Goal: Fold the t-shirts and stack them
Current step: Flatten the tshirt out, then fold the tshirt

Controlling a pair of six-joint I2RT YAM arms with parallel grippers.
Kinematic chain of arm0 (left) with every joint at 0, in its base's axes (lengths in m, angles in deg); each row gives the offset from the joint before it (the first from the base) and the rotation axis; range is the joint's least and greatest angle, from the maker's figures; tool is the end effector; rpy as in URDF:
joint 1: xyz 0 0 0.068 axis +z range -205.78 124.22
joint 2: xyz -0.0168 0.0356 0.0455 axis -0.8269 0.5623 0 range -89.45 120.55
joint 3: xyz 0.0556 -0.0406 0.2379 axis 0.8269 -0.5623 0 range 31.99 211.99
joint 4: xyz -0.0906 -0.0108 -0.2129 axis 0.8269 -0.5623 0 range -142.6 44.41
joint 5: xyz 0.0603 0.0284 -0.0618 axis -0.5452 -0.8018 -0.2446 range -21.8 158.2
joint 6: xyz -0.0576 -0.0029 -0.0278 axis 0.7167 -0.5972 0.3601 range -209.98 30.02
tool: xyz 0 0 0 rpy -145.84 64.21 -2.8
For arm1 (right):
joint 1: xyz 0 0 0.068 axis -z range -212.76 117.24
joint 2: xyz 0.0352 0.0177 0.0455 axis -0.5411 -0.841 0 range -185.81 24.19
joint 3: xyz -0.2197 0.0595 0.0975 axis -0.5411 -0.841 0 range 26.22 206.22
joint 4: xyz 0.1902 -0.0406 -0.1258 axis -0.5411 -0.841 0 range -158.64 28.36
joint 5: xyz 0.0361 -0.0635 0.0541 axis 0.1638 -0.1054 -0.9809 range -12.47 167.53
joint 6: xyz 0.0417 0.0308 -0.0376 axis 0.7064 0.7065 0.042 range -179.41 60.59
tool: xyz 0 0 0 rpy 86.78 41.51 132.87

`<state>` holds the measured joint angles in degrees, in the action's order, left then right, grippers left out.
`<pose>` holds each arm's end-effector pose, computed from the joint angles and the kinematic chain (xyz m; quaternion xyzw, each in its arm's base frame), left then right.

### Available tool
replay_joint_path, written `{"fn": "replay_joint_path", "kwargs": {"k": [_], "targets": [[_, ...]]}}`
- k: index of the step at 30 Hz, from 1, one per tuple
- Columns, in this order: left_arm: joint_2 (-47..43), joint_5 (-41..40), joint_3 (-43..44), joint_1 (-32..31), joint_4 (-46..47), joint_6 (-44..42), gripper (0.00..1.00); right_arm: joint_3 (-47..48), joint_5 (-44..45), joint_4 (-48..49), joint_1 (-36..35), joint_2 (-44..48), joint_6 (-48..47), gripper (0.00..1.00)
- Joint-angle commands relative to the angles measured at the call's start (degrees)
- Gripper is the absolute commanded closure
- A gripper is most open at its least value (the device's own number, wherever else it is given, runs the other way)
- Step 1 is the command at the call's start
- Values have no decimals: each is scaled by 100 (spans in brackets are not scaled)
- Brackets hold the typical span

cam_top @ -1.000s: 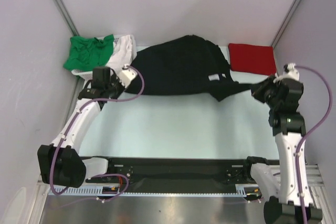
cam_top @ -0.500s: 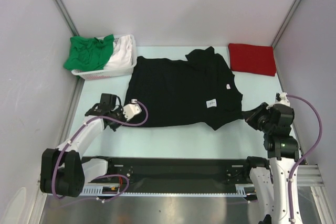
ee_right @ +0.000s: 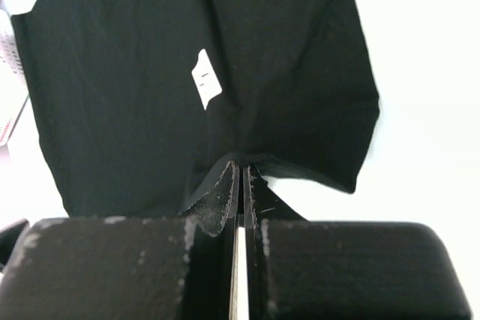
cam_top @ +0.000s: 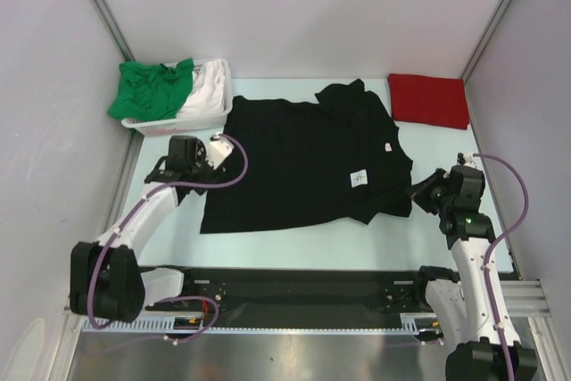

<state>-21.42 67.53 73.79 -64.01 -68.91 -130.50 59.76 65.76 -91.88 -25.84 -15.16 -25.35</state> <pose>0.2263 -0.0321 0.1998 0.3854 0.8555 0.1014 0.3306 0.1532 -0.0084 0.2303 0.2668 0.8467 0.1948 0.4172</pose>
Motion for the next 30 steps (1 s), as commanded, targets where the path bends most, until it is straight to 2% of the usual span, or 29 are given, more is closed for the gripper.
{"fn": "replay_joint_path", "kwargs": {"k": [1,3,5,6,7,9,11,13,18,21,27,29,30], "targets": [[552,-915,381,-38,705,632,31,39,131,764,-24,-204,-67,100],[825,-1014,443,-82,626,676,38,12,122,949,-24,-318,-84,100],[582,-761,347,-318,373,624,44,30,87,1011,-15,-389,-93,100],[336,-559,233,-441,310,536,45,39,78,1037,-15,-406,-110,100],[-371,-366,-90,-791,162,275,51,39,61,1029,-15,-424,-137,100],[-1069,-364,-443,-1205,-6,18,55,39,78,985,-6,-415,-190,100],[-1397,2,-647,-1479,-804,-167,58,12,43,967,3,-380,-181,100],[-1345,23,-908,-1489,-1296,-385,59,-40,-18,976,3,-354,-155,100],[-1503,-443,-1736,-1497,-1088,-1081,43,-84,8,818,3,-214,-190,100],[-1355,-469,-1798,-1489,-834,-1239,41,-102,70,774,3,-99,-225,100],[-784,-583,-1965,-1489,-131,-1328,43,-76,26,695,11,-55,-251,100],[-643,-566,-1992,-1489,-77,-1363,47,-58,43,677,11,-29,-260,100],[-555,-523,-2000,-1489,-112,-1337,53,-49,61,677,11,-11,-277,100]]}}
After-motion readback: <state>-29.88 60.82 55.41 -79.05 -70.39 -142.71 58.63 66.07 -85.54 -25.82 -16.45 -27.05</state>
